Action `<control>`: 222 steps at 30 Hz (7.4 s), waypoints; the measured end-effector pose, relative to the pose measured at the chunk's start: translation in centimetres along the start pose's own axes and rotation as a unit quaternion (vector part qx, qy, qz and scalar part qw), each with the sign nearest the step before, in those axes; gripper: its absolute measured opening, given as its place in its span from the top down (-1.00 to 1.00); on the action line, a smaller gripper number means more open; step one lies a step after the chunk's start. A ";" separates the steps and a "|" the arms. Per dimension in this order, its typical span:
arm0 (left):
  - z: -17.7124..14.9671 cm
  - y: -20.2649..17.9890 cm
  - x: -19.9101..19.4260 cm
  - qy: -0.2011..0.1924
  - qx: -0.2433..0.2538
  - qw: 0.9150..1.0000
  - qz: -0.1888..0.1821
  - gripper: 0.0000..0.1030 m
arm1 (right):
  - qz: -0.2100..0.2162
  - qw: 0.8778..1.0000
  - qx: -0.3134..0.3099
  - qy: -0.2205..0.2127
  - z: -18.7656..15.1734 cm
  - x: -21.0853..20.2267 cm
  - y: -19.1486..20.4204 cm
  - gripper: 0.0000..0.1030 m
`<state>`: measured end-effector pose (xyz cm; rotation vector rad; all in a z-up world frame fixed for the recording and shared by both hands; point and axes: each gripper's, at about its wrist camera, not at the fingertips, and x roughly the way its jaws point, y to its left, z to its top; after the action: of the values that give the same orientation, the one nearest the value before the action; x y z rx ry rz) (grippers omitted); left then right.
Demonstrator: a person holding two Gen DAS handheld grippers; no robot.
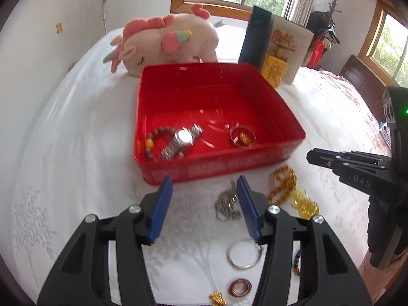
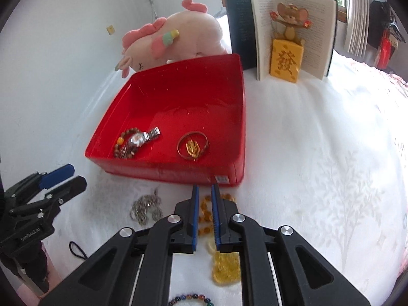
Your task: Organize jewelry
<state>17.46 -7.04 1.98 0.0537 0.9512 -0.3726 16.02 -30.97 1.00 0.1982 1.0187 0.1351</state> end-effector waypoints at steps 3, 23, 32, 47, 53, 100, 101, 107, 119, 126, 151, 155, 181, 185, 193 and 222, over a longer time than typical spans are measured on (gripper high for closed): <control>-0.9 -0.4 1.1 0.015 0.004 1.000 0.000 0.00 | 0.003 1.000 0.005 0.001 -1.1 0.1 -0.5 0.78; -2.5 -2.6 6.6 0.088 -0.005 0.996 -0.011 -0.04 | 0.014 0.999 0.036 0.029 -4.1 2.2 -3.5 0.76; -1.7 -3.8 8.0 0.102 -0.028 0.994 -0.007 -0.22 | 0.018 0.999 0.037 0.029 -4.1 2.3 -3.7 0.72; -1.4 -2.9 9.3 0.112 -0.044 0.993 0.015 0.27 | 0.014 0.998 0.039 0.041 -4.3 3.1 -3.9 0.51; -1.7 -1.1 8.3 0.100 -0.063 0.993 -0.003 0.93 | 0.014 0.999 0.033 0.041 -4.4 2.9 -3.8 0.40; -2.1 -1.5 6.0 0.070 -0.037 0.997 -0.028 0.90 | -0.046 0.992 -0.086 0.078 -5.1 5.0 0.6 0.20; -2.0 -1.5 6.0 0.069 -0.037 0.996 -0.029 0.90 | -0.056 0.991 -0.098 0.075 -5.2 5.1 0.9 0.23; -2.0 -1.3 5.9 0.072 -0.039 0.996 -0.032 0.90 | -0.040 0.994 -0.083 0.067 -5.1 4.9 0.3 0.40; -1.5 -1.4 3.8 0.047 -0.042 0.997 -0.047 0.90 | 0.082 0.997 -0.016 0.005 -3.6 -0.7 -2.1 0.40; -0.9 -1.4 1.5 0.018 -0.041 0.998 -0.054 0.90 | 0.103 0.994 -0.009 -0.028 -2.8 -3.3 -1.8 0.40; 6.9 0.3 -1.5 -0.045 -0.041 0.997 -0.050 0.90 | 0.111 0.986 -0.037 -0.123 7.8 -7.8 1.3 0.40; 8.0 1.2 0.7 -0.032 -0.050 0.997 -0.049 0.90 | 0.102 0.989 -0.033 -0.105 9.3 -4.6 1.3 0.40; 9.7 3.3 11.2 0.045 -0.060 0.997 0.000 0.89 | -0.003 1.000 -0.027 0.011 10.4 8.7 1.1 0.40; 9.6 3.4 11.8 0.051 -0.060 0.997 0.011 0.89 | -0.003 0.999 -0.028 0.017 10.3 9.1 1.2 0.40; 9.7 3.4 11.7 0.041 -0.054 0.997 0.041 0.22 | -0.009 1.000 -0.024 0.014 10.3 9.0 1.0 0.30; 8.3 2.7 6.8 -0.009 -0.048 0.997 0.064 -0.71 | -0.017 1.000 -0.008 -0.004 8.8 6.4 0.6 0.22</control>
<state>28.46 -8.17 1.06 0.0237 0.9419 -0.2086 26.84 -29.99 0.32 0.1664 1.0118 0.1126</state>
